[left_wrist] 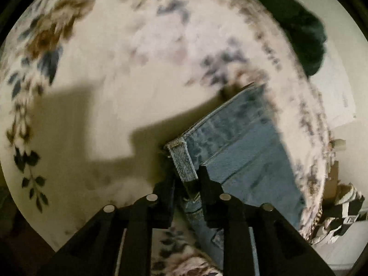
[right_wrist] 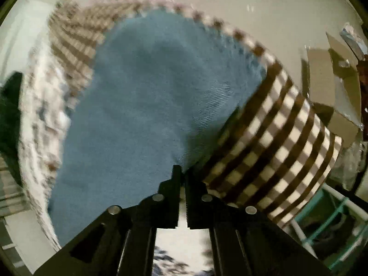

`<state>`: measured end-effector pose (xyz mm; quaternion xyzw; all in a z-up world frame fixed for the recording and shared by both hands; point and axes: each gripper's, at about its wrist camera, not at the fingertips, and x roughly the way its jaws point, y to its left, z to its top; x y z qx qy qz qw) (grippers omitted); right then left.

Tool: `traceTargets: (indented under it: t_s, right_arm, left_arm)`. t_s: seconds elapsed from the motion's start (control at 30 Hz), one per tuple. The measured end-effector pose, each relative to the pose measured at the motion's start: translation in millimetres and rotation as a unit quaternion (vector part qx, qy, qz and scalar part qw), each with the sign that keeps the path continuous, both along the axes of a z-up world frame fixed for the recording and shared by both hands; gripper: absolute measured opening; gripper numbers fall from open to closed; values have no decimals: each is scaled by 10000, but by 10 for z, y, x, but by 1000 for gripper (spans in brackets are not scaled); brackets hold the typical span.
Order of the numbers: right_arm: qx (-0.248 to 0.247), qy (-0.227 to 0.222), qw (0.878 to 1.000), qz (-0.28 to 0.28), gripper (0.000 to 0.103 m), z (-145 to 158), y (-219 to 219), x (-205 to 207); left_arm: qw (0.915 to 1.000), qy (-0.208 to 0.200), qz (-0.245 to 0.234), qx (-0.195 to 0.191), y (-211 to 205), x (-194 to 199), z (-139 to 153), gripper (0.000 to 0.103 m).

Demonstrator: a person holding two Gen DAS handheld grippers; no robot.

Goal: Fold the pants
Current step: 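Lift the leg hems with the right gripper and fold them over toward the waistband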

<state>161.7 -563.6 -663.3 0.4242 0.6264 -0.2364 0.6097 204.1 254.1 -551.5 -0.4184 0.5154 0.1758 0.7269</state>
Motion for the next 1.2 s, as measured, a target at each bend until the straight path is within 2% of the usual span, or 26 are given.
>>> traceTargets:
  t_s: [0.03, 0.07, 0.1, 0.13, 0.17, 0.2, 0.23, 0.3, 0.37, 0.43, 0.5, 0.57, 0.6, 0.73, 0.77, 0.8, 0.87, 0.9, 0.97, 1.03, 1.07, 1.1, 1.13, 1.2]
  right_arm:
    - [-5, 122, 9999, 60, 10, -71, -35, -34]
    - [-16, 114, 9999, 53, 16, -81, -60, -60]
    - [1, 30, 10000, -25, 26, -63, -110, -129]
    - [2, -89, 9999, -143, 30, -29, -155, -189]
    - [-27, -224, 9993, -302, 34, 16, -209, -257]
    - [-70, -346, 9980, -516, 37, 63, -279, -342]
    - [-104, -486, 9953, -832, 37, 104, -381, -454]
    - [23, -789, 9875, -1365, 39, 98, -541, -608]
    - [248, -1067, 9776, -1796, 39, 44, -650, -659]
    - [576, -1357, 9640, -2211, 39, -68, -755, -692]
    - [810, -1400, 9594, -2311, 39, -181, -764, -623]
    - [1051, -1748, 9486, -2419, 39, -229, -755, -554]
    - [1053, -1944, 9457, -2385, 42, -195, -746, -507]
    - [888, -2414, 9410, -2198, 42, -60, -761, -380]
    - [791, -2504, 9418, -2100, 42, -6, -761, -331]
    - [558, -2494, 9479, -1903, 42, 83, -760, -277]
    - [9, -2284, 9657, -1232, 42, 227, -709, -148]
    - [-172, -2159, 9726, -846, 42, 242, -675, -96]
    - [-206, -2044, 9763, -685, 42, 184, -708, -29]
    - [-341, -1258, 9894, -633, 42, 0, -778, -26]
    - [-354, -1075, 9911, -699, 43, -55, -872, -125]
    - [-258, -1005, 9908, -868, 48, -131, -914, -192]
    - [-172, -1095, 9887, -1008, 48, -155, -932, -237]
    - [116, -1644, 9780, -1275, 49, -131, -942, -294]
  left_arm:
    - [9998, 58, 118, -123, 16, -28, -27, 24]
    - [9996, 62, 208, -162, 10, -59, -5, 27]
    - [9997, 99, 218, -39, -29, -82, 75, 34]
    - [9998, 125, 139, 108, -89, -88, 160, 39]
    - [9996, 90, -46, 274, -202, -85, 284, 54]
    - [9989, 81, -202, 407, -298, -79, 361, 74]
    - [9976, 67, -419, 552, -437, -59, 442, 79]
    - [9927, -1, -983, 705, -795, 25, 572, 82]
    - [9829, -7, -1693, 731, -1256, 152, 610, 84]
    - [9730, -49, -2208, 667, -1641, 248, 575, 84]
    - [9628, -5, -2668, 437, -2088, 341, 482, 84]
    - [9543, 37, -2980, 204, -2492, 376, 368, 84]
    - [9506, 18, -3102, 106, -2667, 408, 334, 84]
    - [9318, 109, -3628, -41, -3289, 488, 166, 84]
    - [9268, 146, -3753, -14, -3426, 504, 126, 84]
    - [9206, 167, -3902, 37, -3549, 507, 82, 84]
    - [9084, 312, -4161, 254, -3735, 534, -35, 84]
    - [9057, 368, -4210, 315, -3763, 552, -81, 85]
    - [9011, 436, -4293, 430, -3813, 590, -184, 89]
    - [8973, 434, -4376, 374, -3821, 611, -233, 98]
    - [8953, 447, -4418, 357, -3843, 627, -248, 103]
    - [8933, 475, -4453, 379, -3861, 637, -254, 103]
    - [8911, 516, -4488, 430, -3888, 641, -262, 103]
    - [8892, 568, -4512, 498, -3918, 651, -273, 103]
